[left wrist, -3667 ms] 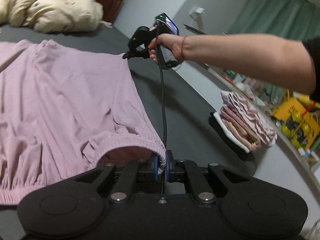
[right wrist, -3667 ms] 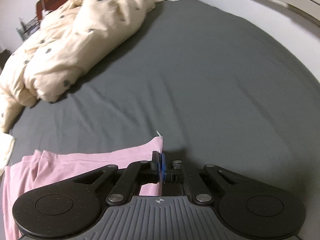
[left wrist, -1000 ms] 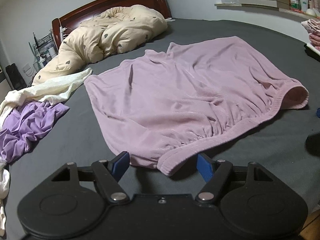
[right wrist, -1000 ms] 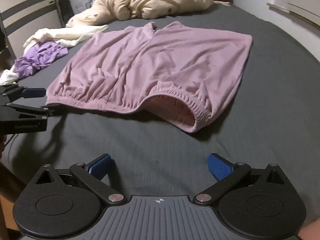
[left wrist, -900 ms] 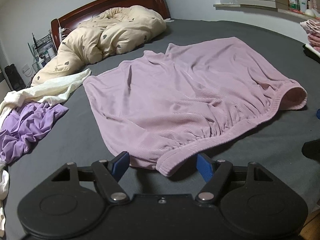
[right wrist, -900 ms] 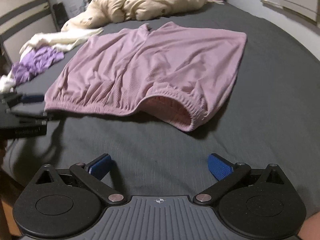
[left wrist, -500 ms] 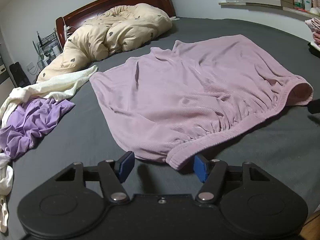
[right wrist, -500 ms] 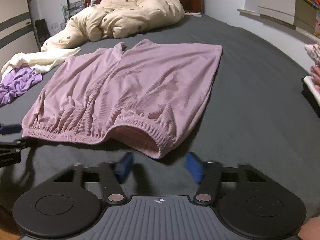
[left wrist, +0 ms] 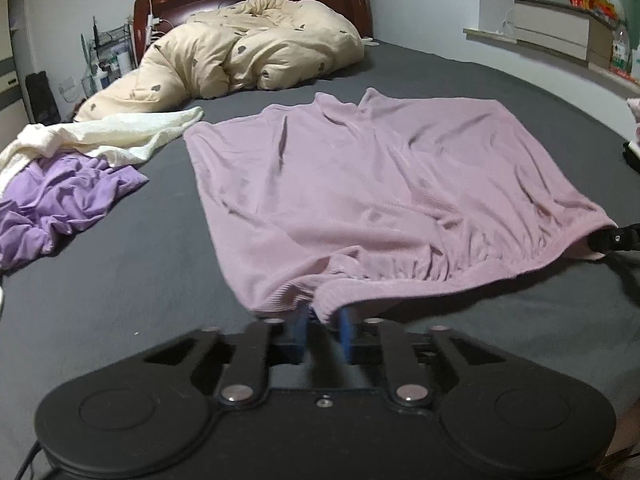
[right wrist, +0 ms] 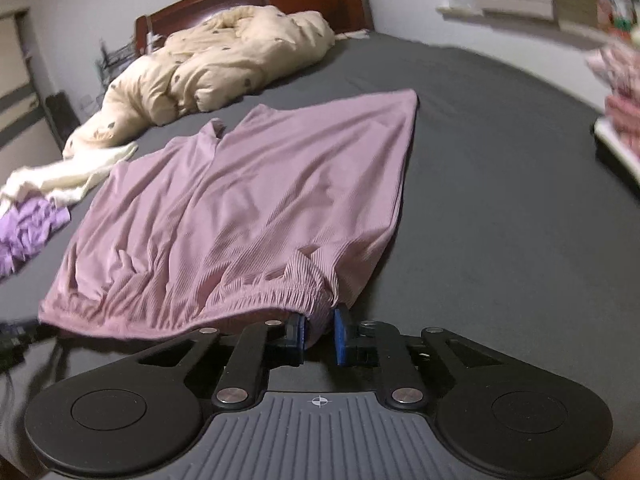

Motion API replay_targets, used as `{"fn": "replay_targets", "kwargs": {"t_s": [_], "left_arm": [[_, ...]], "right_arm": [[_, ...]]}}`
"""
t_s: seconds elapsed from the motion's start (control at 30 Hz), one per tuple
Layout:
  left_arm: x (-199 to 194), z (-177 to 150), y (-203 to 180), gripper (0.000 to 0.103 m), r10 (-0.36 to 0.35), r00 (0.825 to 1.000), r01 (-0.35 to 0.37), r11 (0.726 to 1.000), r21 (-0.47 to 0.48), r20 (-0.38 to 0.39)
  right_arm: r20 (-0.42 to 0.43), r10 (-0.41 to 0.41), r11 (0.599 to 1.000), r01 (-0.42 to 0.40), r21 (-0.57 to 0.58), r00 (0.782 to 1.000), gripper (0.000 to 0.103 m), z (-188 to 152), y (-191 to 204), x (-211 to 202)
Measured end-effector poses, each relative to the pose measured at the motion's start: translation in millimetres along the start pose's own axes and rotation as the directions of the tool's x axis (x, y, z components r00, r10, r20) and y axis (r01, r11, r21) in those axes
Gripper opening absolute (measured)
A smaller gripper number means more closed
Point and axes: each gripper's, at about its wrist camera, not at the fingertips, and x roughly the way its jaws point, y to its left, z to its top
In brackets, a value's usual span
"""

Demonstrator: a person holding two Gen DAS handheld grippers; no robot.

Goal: Fold clothes

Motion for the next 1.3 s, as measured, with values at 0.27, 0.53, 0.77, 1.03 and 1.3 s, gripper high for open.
{"fn": "replay_targets", "kwargs": {"t_s": [0.27, 0.53, 0.77, 1.03, 1.3], "left_arm": [[-29, 18, -5, 0.01, -0.033, 0.998, 0.039, 0.989, 0.145, -0.047], [-23, 11, -5, 0.01, -0.061, 0.99, 0.086, 0.974, 0.211, -0.123], [-13, -8, 5, 0.018, -0.113, 0.982, 0.127, 0.988, 0.092, -0.149], [-40, -13, 45, 0.046, -0.207, 0.973, 0.196, 0.975, -0.106, -0.099], [-20, 49, 109, 0.062, -0.134, 0.991, 0.131, 0.98, -0.152, -0.009]], "right_arm": [[-0.021, -0.004, 0.973, -0.001, -0.232, 1.0, 0.014, 7, 22, -33], [-0.104, -0.025, 0.98, 0.004, -0.199, 0.994, 0.015, -12, 15, -10], [-0.107, -0.009, 0.991, -0.006, -0.134, 0.994, 0.029, -16, 1, -19], [-0.094, 0.066, 0.986, -0.08, -0.149, 0.993, 0.037, -19, 10, -62], [-0.082, 0.318, 0.873, -0.325, -0.363, 0.945, 0.037, -26, 111, -67]]}}
